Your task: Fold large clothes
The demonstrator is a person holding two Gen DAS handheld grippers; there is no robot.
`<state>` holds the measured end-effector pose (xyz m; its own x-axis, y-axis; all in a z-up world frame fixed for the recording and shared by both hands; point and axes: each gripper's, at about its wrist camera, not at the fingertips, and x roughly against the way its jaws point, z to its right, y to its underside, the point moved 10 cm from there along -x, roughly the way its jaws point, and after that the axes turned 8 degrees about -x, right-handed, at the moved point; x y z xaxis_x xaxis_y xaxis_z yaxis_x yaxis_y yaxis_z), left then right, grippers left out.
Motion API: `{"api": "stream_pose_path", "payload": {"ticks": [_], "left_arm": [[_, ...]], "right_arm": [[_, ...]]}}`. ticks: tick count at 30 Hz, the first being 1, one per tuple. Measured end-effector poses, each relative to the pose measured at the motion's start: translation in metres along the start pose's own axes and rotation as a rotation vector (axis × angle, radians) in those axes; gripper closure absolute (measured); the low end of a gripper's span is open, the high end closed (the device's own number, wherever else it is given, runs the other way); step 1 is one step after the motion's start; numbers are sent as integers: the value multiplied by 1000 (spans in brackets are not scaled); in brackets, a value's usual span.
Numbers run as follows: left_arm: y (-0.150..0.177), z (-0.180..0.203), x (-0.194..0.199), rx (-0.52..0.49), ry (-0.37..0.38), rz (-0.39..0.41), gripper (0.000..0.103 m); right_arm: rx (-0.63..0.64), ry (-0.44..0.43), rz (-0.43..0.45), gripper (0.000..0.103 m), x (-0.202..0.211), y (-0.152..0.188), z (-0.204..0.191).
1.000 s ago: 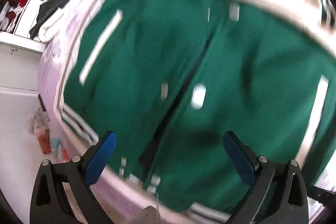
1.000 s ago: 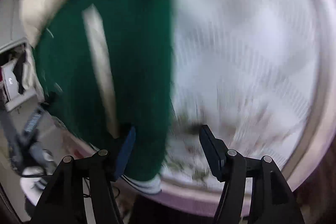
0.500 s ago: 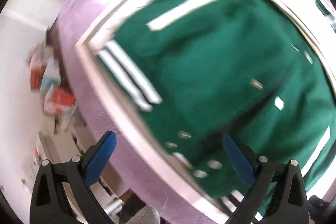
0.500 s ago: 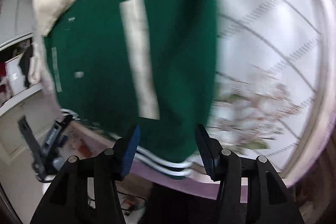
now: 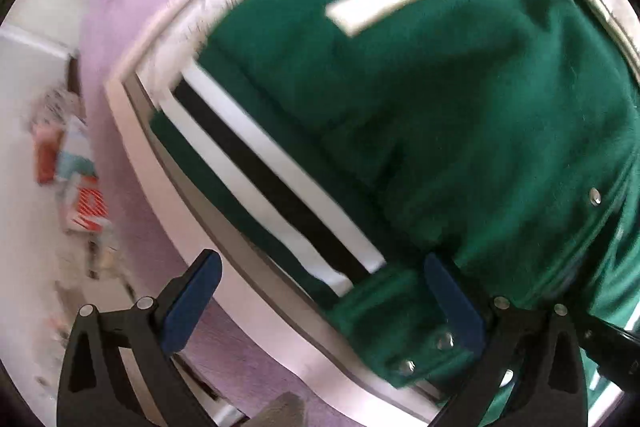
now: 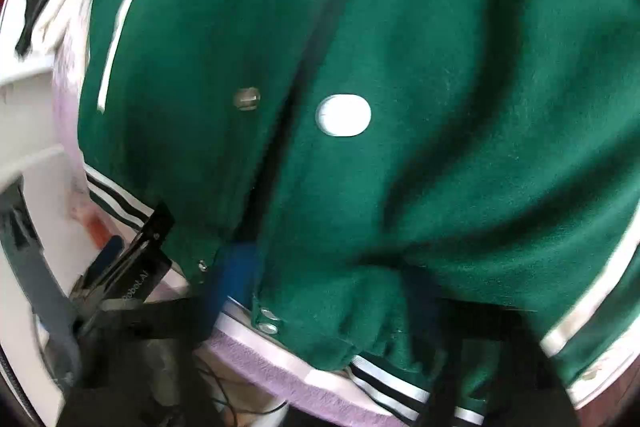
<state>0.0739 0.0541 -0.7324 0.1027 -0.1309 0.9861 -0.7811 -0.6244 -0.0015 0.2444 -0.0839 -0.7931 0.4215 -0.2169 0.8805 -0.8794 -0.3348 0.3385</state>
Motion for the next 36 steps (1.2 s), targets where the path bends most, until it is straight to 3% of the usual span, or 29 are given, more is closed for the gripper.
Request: {"api": "stream_pose_path", "payload": {"ticks": [2,4,5,6,8,10,11,14,18,19,20,21,26,29,34,36], "left_arm": [[11,-7,-8,58,83,-38,0],[21,-14,-14,68,127,-71,0],[23,-17,-12,70,127,-70,0],[25,-23,-10,66,120,-60,0],[23,-43,3,43,43,-7,0],[19,-57,21,22,-41,54,0],[17,-63,26,15,-78,78,0],[11,-76,25,-11,-149,98,0],[6,-78,20,-30,-196,82,0],[2,-80,20,-27,-192,82,0],[0,-82,22,-22,-190,88,0],[-3,-84,26,-21,-188,95,0],[-6,-79,51,-44,-183,141,0],[-8,-67,61,-64,-182,152,0],[-20,-63,53,-56,-222,132,0],[-28,-65,54,-46,-241,139,0]], "right_arm": [[-53,-49,9,89,6,3,1],[-104,-126,4,90,8,2,-10],[-92,-170,-32,91,9,6,-13],[-42,-157,-82,91,7,13,-12],[-13,-85,-130,86,8,17,0],[-71,-94,-105,81,26,13,18],[-104,-157,-71,81,40,11,21],[-183,-363,-60,60,53,6,9],[-243,-451,-113,60,11,5,6],[-244,-444,-108,62,-5,4,-3],[-239,-429,-75,89,-8,1,-3],[-244,-417,-40,96,-6,0,-4],[-214,-314,56,96,24,9,-4],[-212,-252,91,96,46,19,23],[-256,-283,-29,93,22,21,54],[-246,-271,-48,80,32,16,52]]}}
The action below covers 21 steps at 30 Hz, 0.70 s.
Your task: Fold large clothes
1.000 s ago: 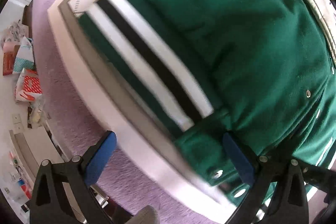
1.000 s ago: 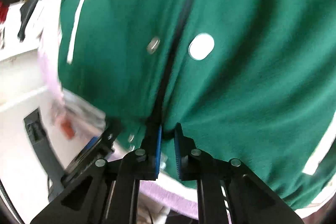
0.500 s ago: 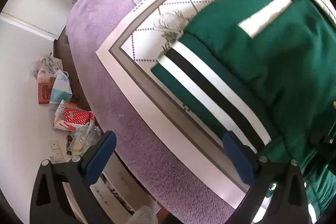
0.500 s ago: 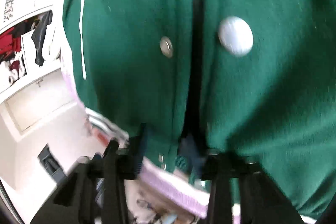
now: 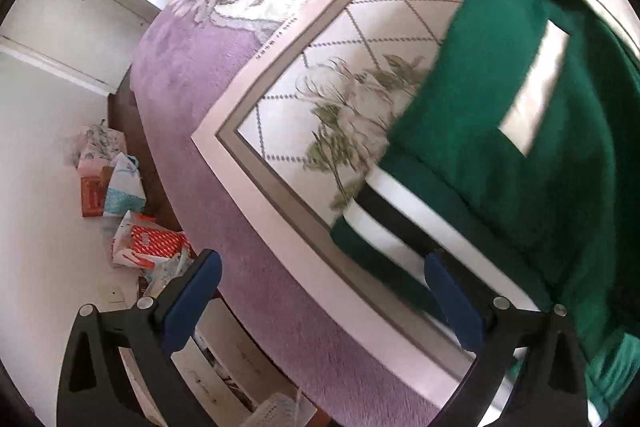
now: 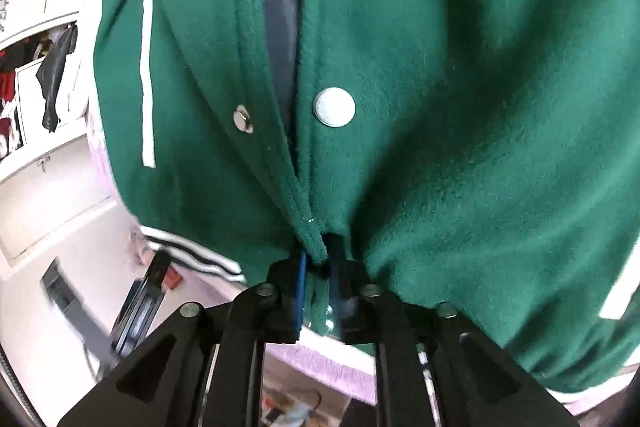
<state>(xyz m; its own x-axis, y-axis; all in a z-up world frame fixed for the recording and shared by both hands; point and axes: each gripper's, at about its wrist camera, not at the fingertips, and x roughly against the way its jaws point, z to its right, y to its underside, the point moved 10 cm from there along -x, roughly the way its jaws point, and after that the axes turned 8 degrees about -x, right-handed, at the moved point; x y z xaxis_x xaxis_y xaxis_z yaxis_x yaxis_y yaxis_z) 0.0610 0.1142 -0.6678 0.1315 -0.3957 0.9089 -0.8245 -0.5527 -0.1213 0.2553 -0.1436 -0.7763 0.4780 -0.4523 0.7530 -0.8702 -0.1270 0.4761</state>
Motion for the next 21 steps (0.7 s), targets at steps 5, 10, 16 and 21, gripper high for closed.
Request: {"api": "stream_pose_path", "payload": {"ticks": [5,10,16,21], "left_arm": [[-14,-6,-23,5,-40,-34,0],[-17,2,-41,-44,-57,-68,0],[-19,0,6,-86,-76,14,0],[-42,18,89,-84,-34,142,0]], "right_arm": [[94,104,217,52,57,-6,-11],[166,-20,334,52,49,-35,-87],[169,164,252,53,6,-68,-63],[124,65,247,53,75,-50,-46]]}}
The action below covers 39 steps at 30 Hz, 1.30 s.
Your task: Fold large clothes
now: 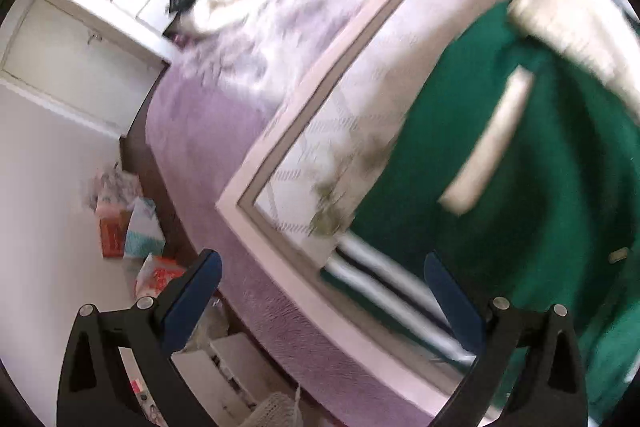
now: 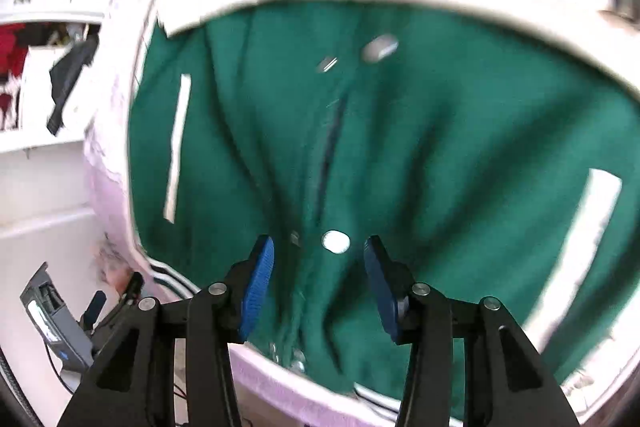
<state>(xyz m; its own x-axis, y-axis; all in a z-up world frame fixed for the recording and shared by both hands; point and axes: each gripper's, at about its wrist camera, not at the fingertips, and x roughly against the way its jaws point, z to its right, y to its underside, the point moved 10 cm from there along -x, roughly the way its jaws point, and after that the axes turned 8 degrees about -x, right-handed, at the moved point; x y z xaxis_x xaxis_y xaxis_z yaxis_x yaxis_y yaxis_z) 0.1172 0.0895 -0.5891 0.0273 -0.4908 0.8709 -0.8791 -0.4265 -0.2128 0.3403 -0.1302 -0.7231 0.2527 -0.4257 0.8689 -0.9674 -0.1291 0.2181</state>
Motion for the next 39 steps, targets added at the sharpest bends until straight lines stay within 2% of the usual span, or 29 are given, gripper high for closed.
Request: {"api": "stream_pose_path", "payload": {"ticks": [3,5,8,10,11,14,17,20,21,22,23,24,25,28,30,33,36,37,38,39], "left_arm": [[-42,38,43,-21,66,65,0],[-78,76,65,-56,99,109,0],[-131,142,85,-104,122,161,0],[-167,181,90,-123,137,186,0],[-196,211,91,-140,136,208,0],[-259,283,80,-195,116,229,0],[-306,355,58,-279,109,219,0],[-328,402,35,-386,67,207,0],[-332,409,32,-404,60,209,0],[-335,415,27,-421,48,204,0],[-339,416,23,-432,29,210,0],[-340,416,21,-432,27,214,0],[-342,414,19,-428,27,214,0],[-348,405,17,-399,35,230,0],[-348,398,17,-371,38,220,0],[-339,385,35,-333,46,243,0],[-311,368,71,-310,91,284,0],[-297,362,83,-303,100,296,0],[-280,356,94,-298,112,297,0],[-266,354,101,-301,128,294,0]], "right_arm": [[-27,32,65,52,61,-15,36],[-68,35,118,44,108,-37,66],[-138,37,198,42,165,-88,111],[-192,37,237,42,189,-124,136],[-210,36,252,42,197,-152,152],[-175,113,301,42,210,-227,177],[-121,170,334,42,202,-305,193],[-56,215,318,42,168,-365,200],[-19,208,270,42,151,-376,200],[9,216,219,45,136,-382,201],[69,235,194,71,122,-386,198],[160,302,230,94,120,-390,194],[184,313,250,95,122,-391,191],[90,298,362,97,145,-404,197],[36,299,345,96,141,-413,209],[42,275,308,90,147,-411,206],[-4,200,260,79,173,-378,213],[-16,150,264,77,189,-354,217],[-17,130,281,65,198,-336,220],[-23,148,277,43,206,-308,229]]}}
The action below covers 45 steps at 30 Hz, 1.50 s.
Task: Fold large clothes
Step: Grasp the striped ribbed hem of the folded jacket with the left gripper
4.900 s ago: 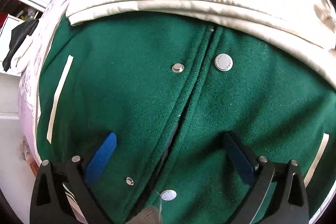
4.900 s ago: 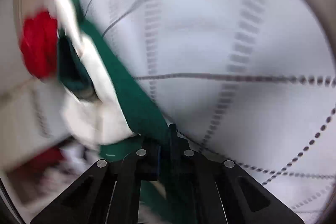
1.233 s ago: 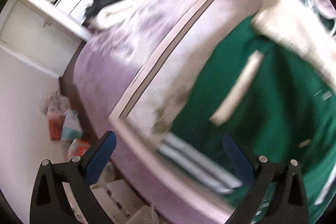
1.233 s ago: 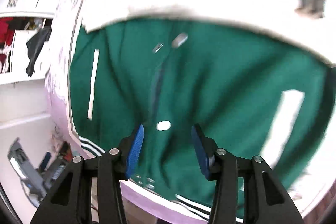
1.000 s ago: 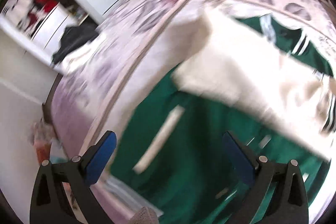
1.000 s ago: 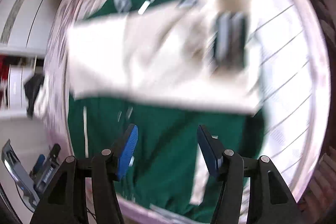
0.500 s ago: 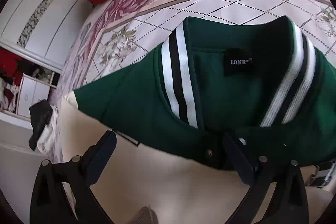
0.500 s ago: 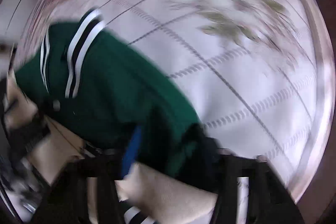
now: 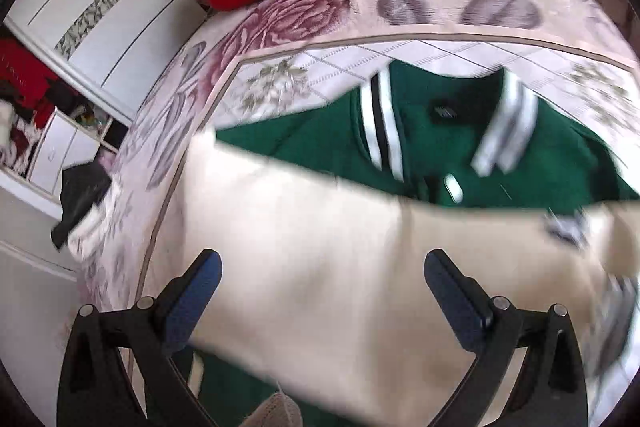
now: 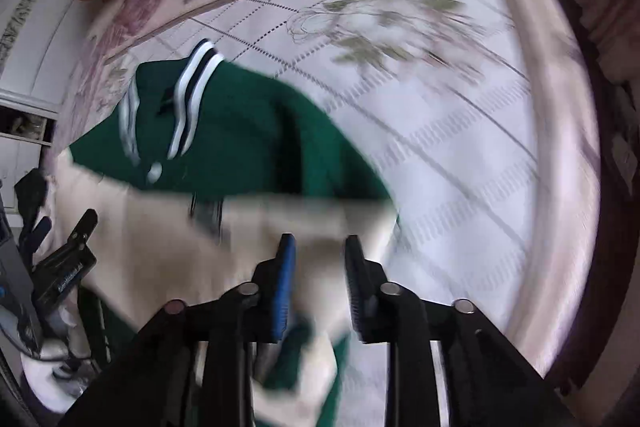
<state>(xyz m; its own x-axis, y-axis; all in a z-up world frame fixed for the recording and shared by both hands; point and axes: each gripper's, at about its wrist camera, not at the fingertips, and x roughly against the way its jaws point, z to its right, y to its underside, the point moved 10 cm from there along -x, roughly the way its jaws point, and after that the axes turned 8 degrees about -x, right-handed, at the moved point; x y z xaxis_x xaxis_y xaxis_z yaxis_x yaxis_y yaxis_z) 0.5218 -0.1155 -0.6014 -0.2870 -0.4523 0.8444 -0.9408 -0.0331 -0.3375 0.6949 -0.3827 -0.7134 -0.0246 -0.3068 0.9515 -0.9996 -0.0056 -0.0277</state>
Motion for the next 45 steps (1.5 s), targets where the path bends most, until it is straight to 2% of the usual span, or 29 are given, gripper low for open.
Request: {"api": "stream_pose_path", "payload": {"ticks": [1,4,5,7,9,11,14,17,20,23,26,29,30,31,32,33,34,35,37,40,41,42,45], "left_arm": [[25,8,19,-12,18,-7,0],[85,38,56,-74,67,-52,0],[118,58,73,-121,91,-81,0],[161,83,92,-194,115,-125,0],[218,110,113,-294,104,-169,0],[264,128,124,-344,118,-227,0],[318,153,140,-401,119,-274,0],[359,183,147,-487,89,-271,0],[394,213,142,-630,6,-234,0],[411,226,127,-727,-82,-230,0],[404,230,118,-713,-86,-213,0],[396,228,117,-697,-62,-194,0],[395,226,118,-691,-35,-186,10],[394,225,120,-687,-15,-175,47],[393,220,123,-674,0,-173,72],[392,213,127,-659,-9,-170,85],[385,203,133,-621,27,-154,88],[380,192,137,-606,32,-146,88],[367,168,147,-581,7,-108,90],[350,135,158,-539,-14,-88,90],[346,125,159,-527,-19,-87,90],[343,118,161,-519,-24,-87,90],[339,110,162,-487,-16,-103,90]], "right_arm": [[-3,10,-7,39,5,18,6],[-31,13,-52,39,20,97,30],[-59,33,-79,39,22,129,43],[-116,85,-113,39,26,188,67],[-184,124,-142,39,31,238,89],[-251,113,-172,39,32,283,105],[-355,115,-214,39,29,343,135],[-429,141,-216,39,34,379,160],[-444,173,-199,39,37,394,170],[-434,199,-173,39,44,400,176],[-428,211,-155,39,45,406,174],[-452,185,-155,39,45,412,172],[-462,175,-157,39,43,414,171],[-466,162,-159,39,40,414,169],[-467,142,-160,39,40,412,166],[-462,122,-156,39,40,408,161],[-454,106,-155,39,41,404,157],[-437,71,-155,39,39,398,147],[-404,7,-148,39,34,387,129],[-363,-141,-144,38,20,361,93],[-368,-188,-142,34,15,352,83],[-380,-243,-140,30,9,341,72],[-397,-371,-122,28,-7,300,43]]}}
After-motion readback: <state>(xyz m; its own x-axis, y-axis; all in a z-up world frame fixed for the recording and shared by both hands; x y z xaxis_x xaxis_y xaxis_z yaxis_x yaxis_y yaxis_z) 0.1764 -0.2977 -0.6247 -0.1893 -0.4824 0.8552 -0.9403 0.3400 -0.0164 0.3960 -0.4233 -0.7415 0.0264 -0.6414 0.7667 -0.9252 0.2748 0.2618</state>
